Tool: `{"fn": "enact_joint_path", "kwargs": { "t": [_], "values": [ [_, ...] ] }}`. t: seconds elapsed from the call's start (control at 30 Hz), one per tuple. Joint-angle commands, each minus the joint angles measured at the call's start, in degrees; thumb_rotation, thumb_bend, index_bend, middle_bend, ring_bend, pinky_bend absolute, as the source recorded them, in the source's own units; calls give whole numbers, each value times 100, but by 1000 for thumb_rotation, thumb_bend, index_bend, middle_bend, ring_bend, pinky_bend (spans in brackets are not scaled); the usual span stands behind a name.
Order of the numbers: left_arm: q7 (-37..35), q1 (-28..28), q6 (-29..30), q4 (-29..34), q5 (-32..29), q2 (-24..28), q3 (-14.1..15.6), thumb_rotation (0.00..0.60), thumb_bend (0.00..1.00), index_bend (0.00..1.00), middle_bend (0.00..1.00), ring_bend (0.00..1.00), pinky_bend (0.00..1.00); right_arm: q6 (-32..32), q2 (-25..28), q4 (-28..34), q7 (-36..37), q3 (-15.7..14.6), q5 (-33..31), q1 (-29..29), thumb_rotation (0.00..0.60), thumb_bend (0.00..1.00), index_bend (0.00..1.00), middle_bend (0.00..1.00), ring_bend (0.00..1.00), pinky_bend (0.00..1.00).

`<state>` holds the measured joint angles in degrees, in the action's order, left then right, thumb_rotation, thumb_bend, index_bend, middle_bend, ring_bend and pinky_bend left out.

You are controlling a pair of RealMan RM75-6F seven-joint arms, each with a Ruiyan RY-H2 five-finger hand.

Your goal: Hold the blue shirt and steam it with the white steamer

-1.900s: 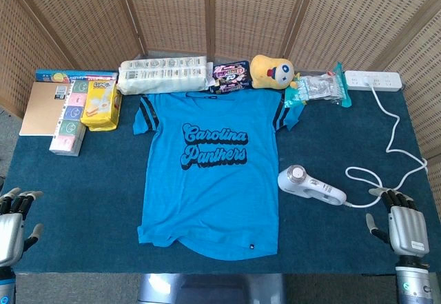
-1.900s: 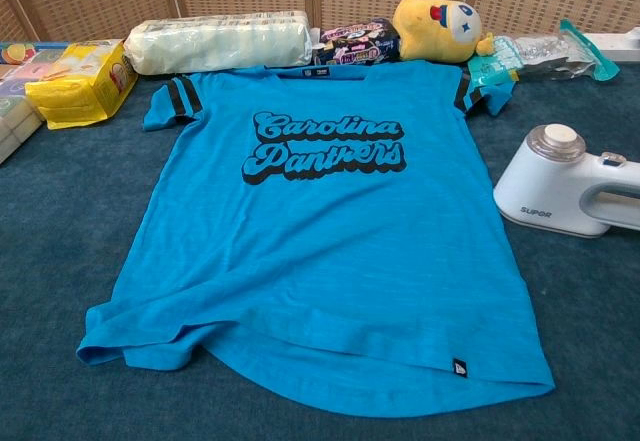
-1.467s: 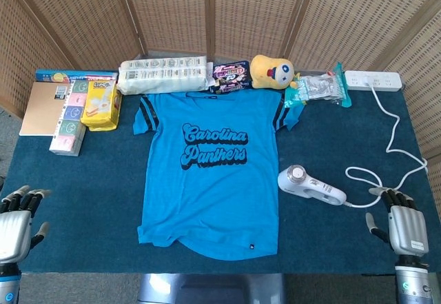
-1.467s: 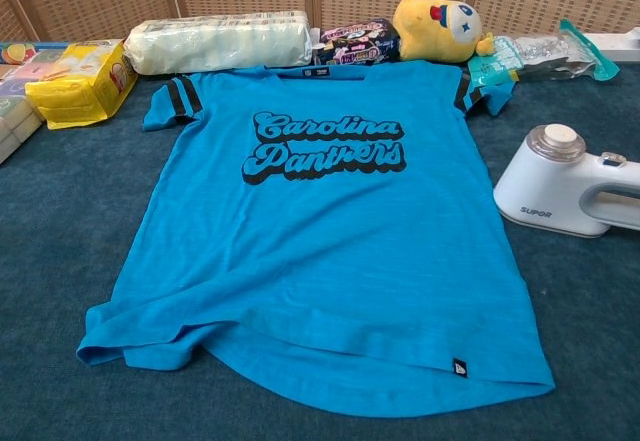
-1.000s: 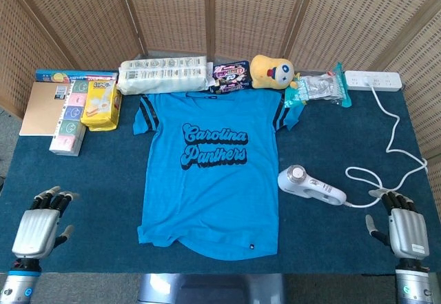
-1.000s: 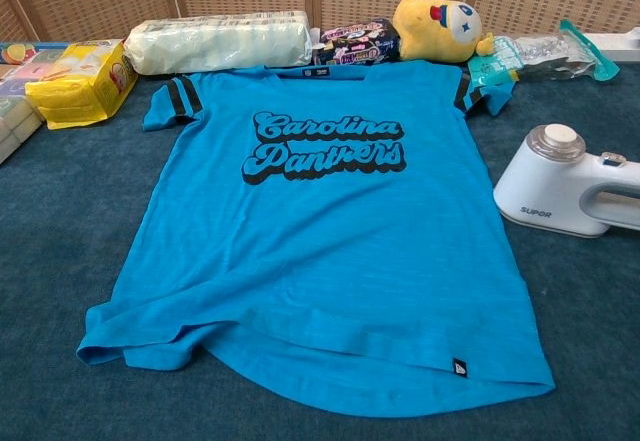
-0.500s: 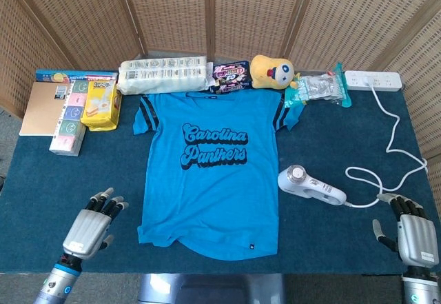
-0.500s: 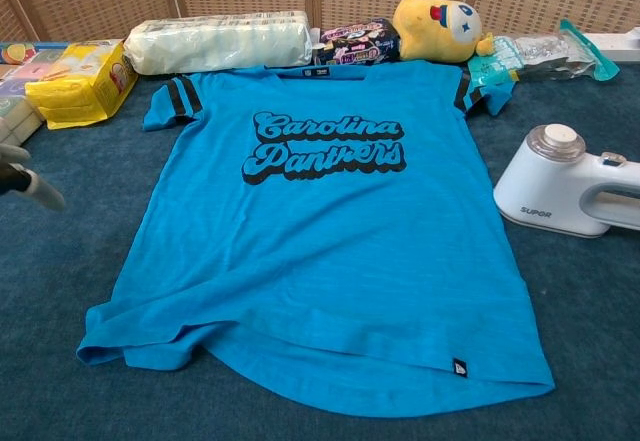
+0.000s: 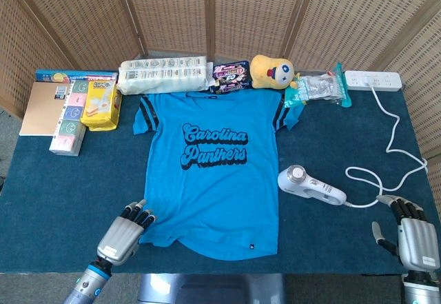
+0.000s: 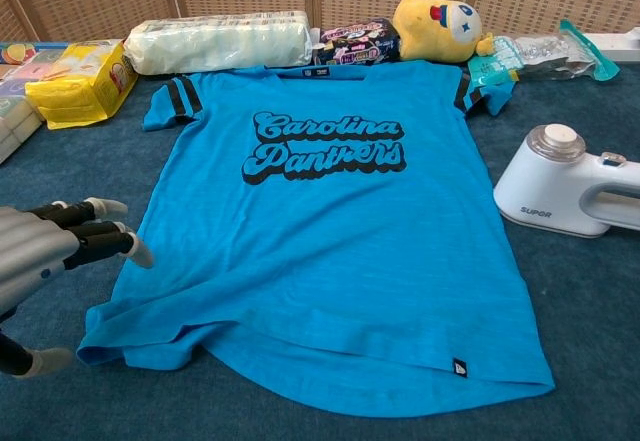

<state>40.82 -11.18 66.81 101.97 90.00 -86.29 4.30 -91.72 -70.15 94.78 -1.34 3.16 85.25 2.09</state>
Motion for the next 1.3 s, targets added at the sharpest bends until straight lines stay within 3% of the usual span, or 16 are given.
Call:
{"fn": "enact_joint_path", "kwargs": {
  "t": [0.03, 0.43, 0.73, 1.1, 1.3],
  "values": [
    [82, -74, -116, -66, -67, -121, -3, 600, 172, 236, 231, 70, 146, -23, 9, -9, 25, 1, -1, 23, 600, 415, 261, 282, 246, 206],
    [358, -263, -219, -446, -218, -638, -152, 600, 178, 236, 231, 70, 146, -95, 67, -46, 147, 8, -15, 109, 600, 416, 258, 282, 246, 206],
    [353, -452, -285, -742, -382, -1080, -362, 600, 243, 236, 231, 105, 162, -95, 59, -82, 167, 38, -54, 131, 600, 416, 255, 282, 246, 206],
    [-138, -652, -106, -1232, -403, -1527, -673, 600, 355, 270, 292, 243, 360, -134, 32, -70, 130, 96, -102, 157, 600, 416, 254, 282, 246, 206],
    [-308, -778, -127, -1340, -452, -1665, -755, 600, 507, 344, 344, 296, 426, -155, 20, -23, 84, 125, -83, 150, 600, 415, 254, 282, 247, 206]
  ]
}}
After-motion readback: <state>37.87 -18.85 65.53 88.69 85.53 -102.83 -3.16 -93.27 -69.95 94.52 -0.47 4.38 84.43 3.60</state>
